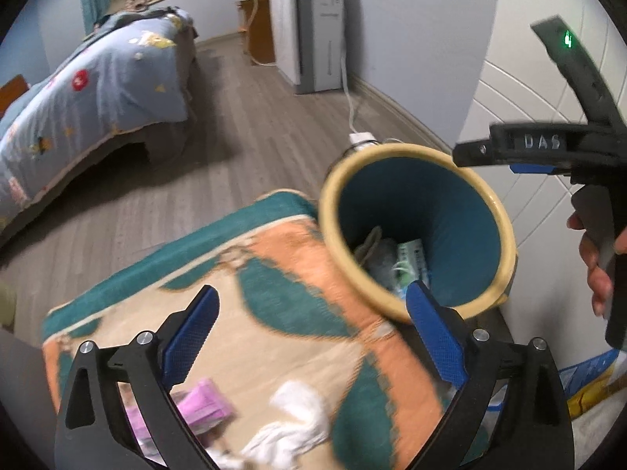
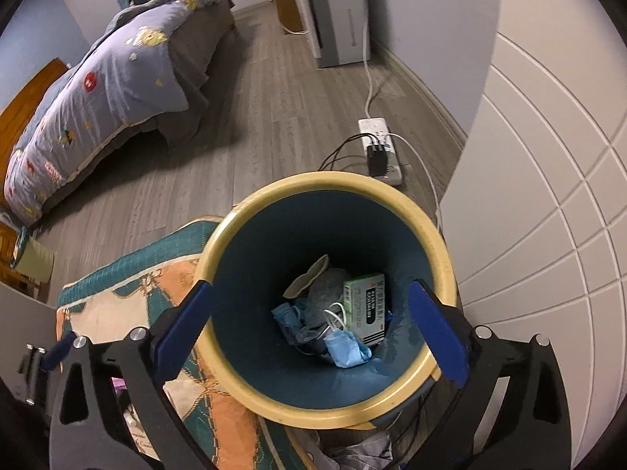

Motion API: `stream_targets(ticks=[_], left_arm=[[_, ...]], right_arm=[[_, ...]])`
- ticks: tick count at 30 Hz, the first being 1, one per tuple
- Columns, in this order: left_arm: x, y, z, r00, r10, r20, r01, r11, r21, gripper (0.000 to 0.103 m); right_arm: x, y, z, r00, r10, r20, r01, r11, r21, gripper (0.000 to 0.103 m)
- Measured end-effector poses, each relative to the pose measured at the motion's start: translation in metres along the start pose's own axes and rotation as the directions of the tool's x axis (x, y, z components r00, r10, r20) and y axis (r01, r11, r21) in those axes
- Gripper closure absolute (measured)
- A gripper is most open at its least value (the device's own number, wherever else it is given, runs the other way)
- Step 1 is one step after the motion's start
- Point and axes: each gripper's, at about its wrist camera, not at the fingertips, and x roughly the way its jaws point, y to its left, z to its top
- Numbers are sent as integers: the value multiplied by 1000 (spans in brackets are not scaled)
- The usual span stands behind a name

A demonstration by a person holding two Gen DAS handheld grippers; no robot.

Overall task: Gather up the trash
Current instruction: 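Open both grippers to drop the masks into the bin, then move both tools back over the pink wrapper and tissues on the cushion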

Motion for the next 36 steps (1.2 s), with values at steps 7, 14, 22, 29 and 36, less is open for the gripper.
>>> stream_targets(ticks=[7,14,22,29,36], left_arm=[[-61,65,-23,993,114,26,-112,992,-59,6],[-104,117,-65,986,164,26,-156,968,-194,5],[-95,153,-83,981,196,-11,-192,945,-264,5],[-92,163,-89,984,179,-23,-179,948,-262,5],[-71,158,-99,982,179,-68,-188,966,-177,5]], right_arm=[[-2,33,-3,1000,15,-5,-15,995,-98,6],[-1,48,-8,1000,19,-15,-21,990,-136,6],[-10,73,-29,984,157,-83,-162,985,-53,6],[-13,124,-70,978,134,-160,-153,982,-111,6],[-3,152,-109,973,82,-215,-120,979,-167,6]])
